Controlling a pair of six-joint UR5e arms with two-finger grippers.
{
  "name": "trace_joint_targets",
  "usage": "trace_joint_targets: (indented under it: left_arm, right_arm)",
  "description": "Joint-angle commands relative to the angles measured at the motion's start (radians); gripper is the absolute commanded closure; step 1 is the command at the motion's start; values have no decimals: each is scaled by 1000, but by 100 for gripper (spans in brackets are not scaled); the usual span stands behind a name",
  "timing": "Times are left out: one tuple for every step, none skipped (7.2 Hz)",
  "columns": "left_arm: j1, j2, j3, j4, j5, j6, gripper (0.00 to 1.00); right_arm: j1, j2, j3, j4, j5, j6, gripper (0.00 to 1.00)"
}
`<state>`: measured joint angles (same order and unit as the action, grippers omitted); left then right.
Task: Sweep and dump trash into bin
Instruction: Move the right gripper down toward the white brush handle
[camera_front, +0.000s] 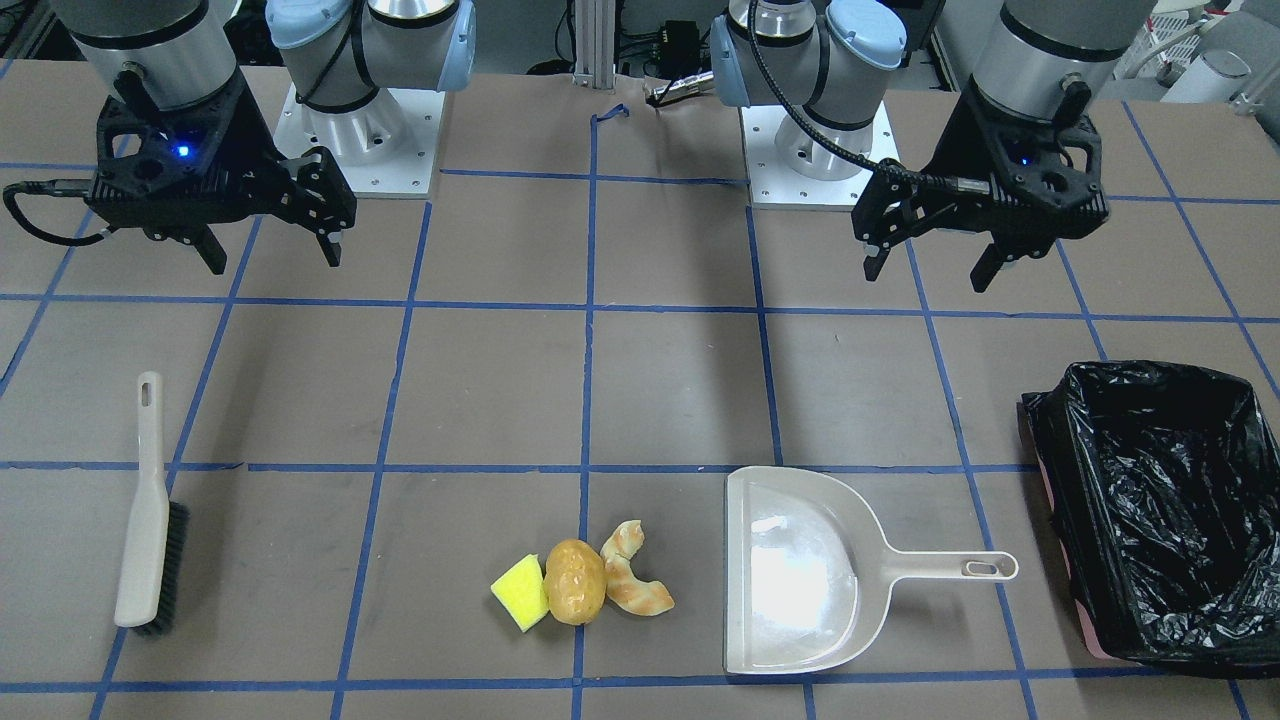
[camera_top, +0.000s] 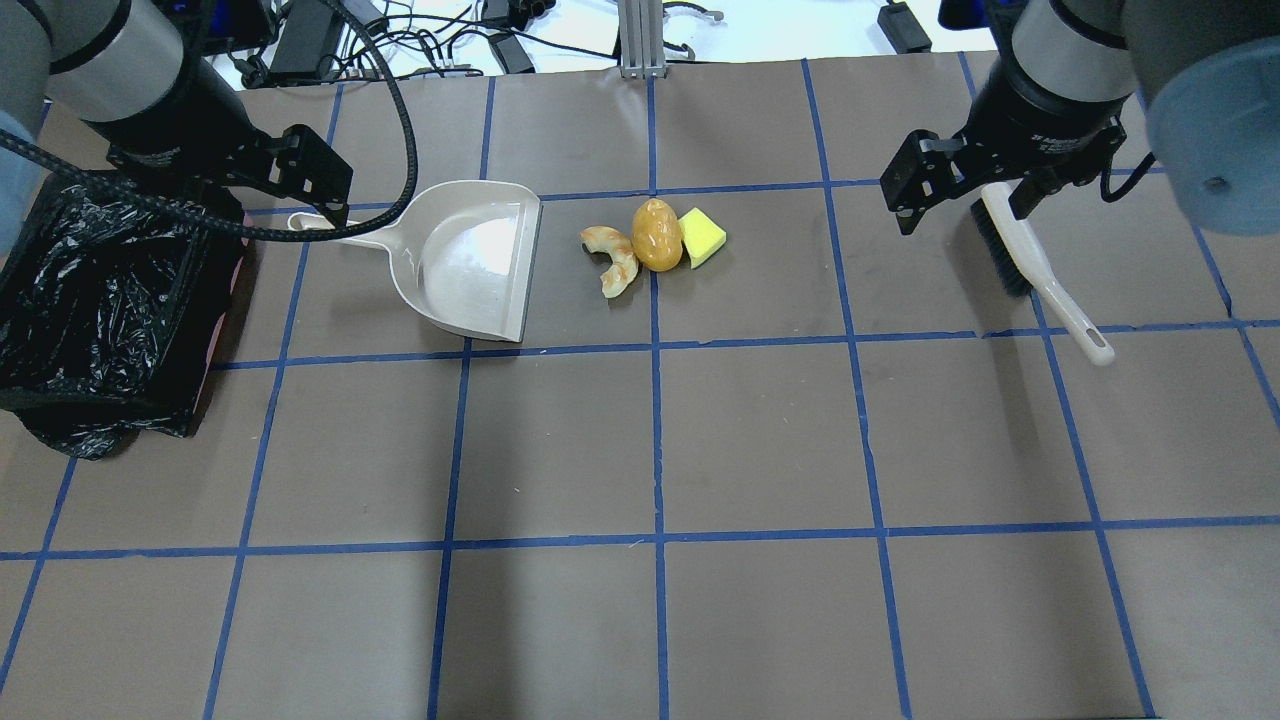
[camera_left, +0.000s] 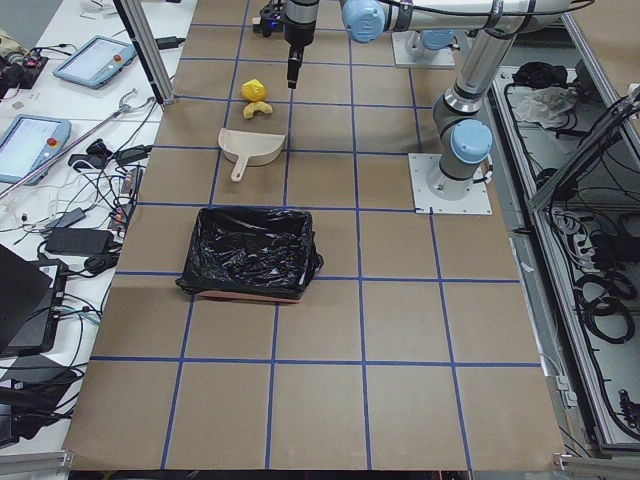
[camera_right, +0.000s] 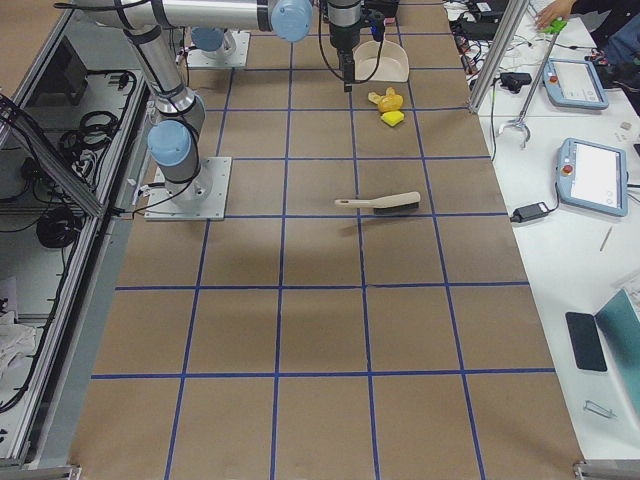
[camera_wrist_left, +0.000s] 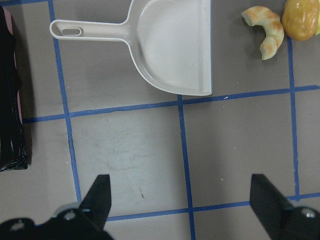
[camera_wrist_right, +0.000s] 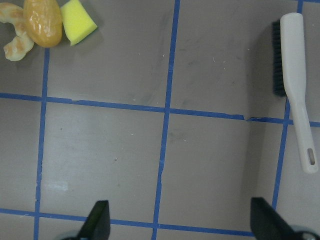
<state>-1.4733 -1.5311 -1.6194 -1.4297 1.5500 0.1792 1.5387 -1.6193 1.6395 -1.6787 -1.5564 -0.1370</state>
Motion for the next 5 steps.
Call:
trace_joint_targets:
  left_arm:
    - [-1,-17,0,17,35,-7,0]
    - [-1,-18,-1,17,35,-4,0]
    - [-1,-17,-1,15,36,0,0]
    - [-1,-15,-1,15,36,3,0]
    - [-1,-15,-1,15,36,3,0]
  right_arm:
    - [1,-5,-3,0,2,-7,0]
    - [-2,-5,-3,26,-2,-15,0]
    - [-18,-1,-3,13,-55,-22,0]
    - [-70,4,-1,11,-104,-71,0]
    - [-128,7,-1,13,-100,-178,0]
